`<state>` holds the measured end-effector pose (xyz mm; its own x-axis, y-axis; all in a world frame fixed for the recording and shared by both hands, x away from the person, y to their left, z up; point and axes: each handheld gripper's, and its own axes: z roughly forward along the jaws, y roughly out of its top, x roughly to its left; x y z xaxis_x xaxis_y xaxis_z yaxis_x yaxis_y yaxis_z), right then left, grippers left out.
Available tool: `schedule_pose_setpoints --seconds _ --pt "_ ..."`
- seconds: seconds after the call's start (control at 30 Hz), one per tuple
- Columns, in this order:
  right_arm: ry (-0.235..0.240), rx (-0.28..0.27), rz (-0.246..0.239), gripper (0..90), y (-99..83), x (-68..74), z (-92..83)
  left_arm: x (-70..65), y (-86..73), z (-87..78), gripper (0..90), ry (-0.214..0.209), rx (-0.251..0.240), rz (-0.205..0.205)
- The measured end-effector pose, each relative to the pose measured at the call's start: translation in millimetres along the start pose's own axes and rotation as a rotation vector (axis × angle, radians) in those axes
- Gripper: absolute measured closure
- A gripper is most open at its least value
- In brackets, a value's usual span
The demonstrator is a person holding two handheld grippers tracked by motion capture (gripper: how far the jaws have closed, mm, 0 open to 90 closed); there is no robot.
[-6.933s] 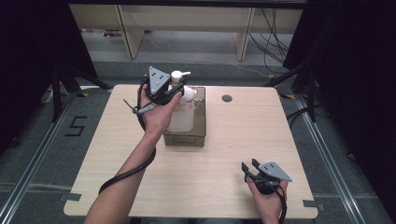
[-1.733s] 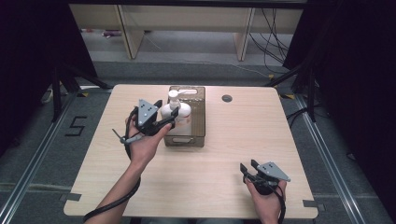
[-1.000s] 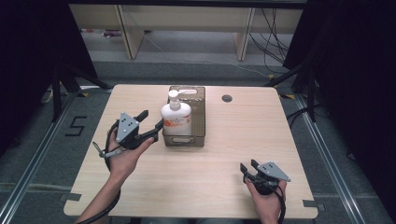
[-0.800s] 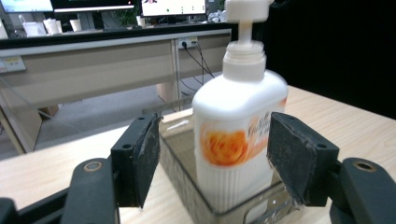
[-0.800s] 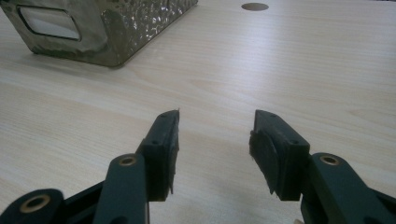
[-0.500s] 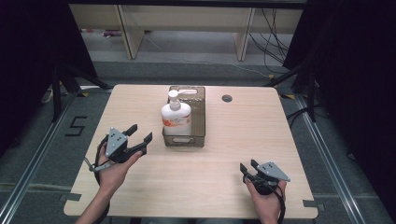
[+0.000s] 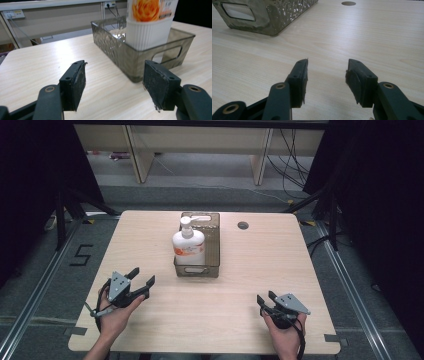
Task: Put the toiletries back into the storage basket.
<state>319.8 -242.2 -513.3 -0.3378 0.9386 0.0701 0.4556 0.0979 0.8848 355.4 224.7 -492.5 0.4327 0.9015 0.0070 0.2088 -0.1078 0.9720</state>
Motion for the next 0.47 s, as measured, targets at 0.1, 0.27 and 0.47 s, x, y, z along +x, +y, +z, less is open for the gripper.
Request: schedule_pose_setpoints --seconds 0.1,0.27,0.47 --pt "0.002 0.005 0.012 51.8 -0.1 1.0 -0.3 1.2 -10.8 -0.4 34.4 0.017 0.006 -0.015" --pt "0.002 -0.005 -0.009 51.8 -0.2 -0.6 0.8 1.1 -23.1 -0.7 34.4 0.040 0.009 -0.030" --pt "0.002 -0.008 -0.041 51.8 0.2 -2.2 1.0 3.8 -28.4 -2.3 34.2 0.051 0.000 -0.033"
